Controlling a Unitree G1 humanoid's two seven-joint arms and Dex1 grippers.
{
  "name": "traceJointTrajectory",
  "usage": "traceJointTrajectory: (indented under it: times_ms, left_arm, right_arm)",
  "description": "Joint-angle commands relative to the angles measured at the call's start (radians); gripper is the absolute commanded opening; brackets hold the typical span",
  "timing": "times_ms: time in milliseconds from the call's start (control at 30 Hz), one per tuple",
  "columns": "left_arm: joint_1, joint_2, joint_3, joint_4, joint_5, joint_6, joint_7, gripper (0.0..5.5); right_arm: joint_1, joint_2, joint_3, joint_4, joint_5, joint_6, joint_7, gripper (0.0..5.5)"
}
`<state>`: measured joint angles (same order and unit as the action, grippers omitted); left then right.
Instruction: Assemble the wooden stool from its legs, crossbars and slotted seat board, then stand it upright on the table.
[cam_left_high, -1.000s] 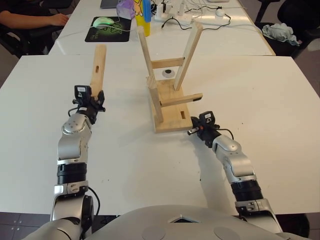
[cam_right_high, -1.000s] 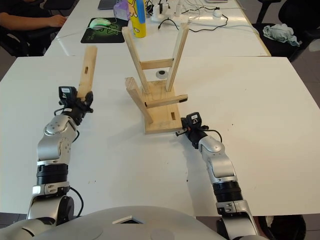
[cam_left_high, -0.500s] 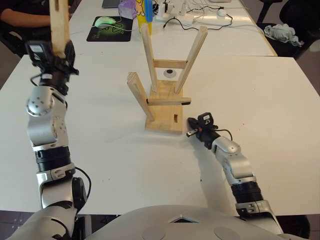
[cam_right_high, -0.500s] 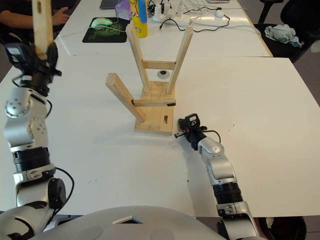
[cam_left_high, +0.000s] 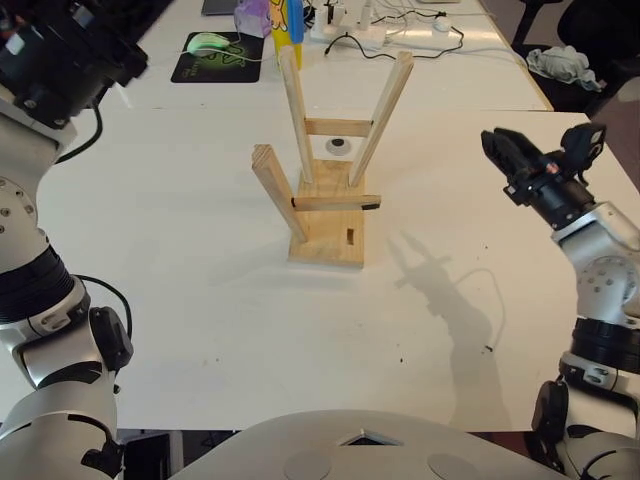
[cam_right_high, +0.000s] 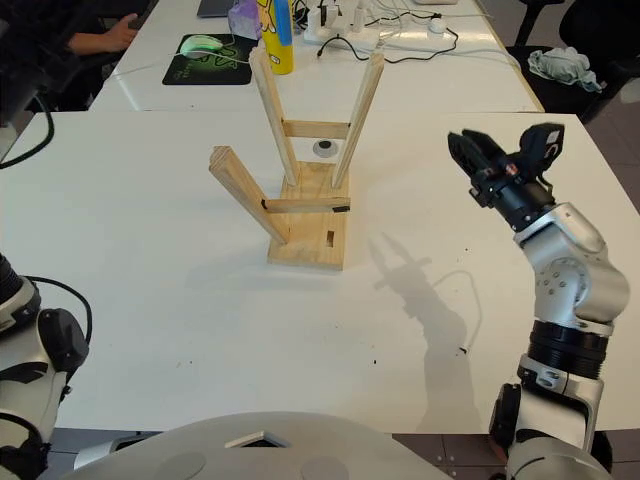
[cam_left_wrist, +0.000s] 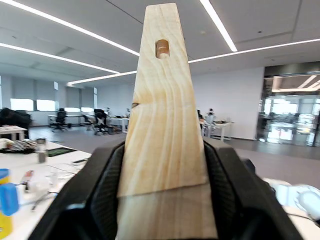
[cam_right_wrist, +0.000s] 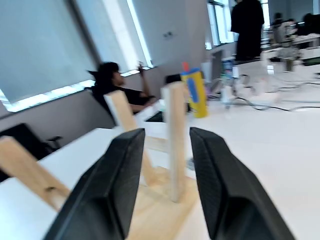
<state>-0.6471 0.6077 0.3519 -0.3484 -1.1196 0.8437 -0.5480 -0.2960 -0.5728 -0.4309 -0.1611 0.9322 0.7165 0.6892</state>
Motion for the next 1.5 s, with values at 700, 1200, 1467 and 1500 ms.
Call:
traceJointTrajectory:
  times_ms: [700, 1200, 1467, 1500]
  left_arm:
    - [0.18, 0.008, -0.259, -0.096, -0.144, 0.157, -0.163, 2.05]
    - [0.213, 0.02, -0.289, -0.094, -0.118, 0.155, -0.196, 2.05]
    - [0.234, 0.03, -0.303, -0.101, -0.091, 0.155, -0.223, 2.05]
    - [0.234, 0.031, -0.303, -0.1, -0.09, 0.155, -0.225, 2.05]
  right_arm:
    - [-0.054, -0.159, -0.004, 0.003, 0.595, 0.392, 0.199, 3.54]
    - [-0.07, -0.167, -0.01, 0.033, 0.639, 0.389, 0.181, 5.14]
    - [-0.077, -0.172, -0.004, 0.041, 0.62, 0.386, 0.172, 5.18]
    - [-0.075, -0.178, -0.001, 0.041, 0.611, 0.388, 0.18, 5.0]
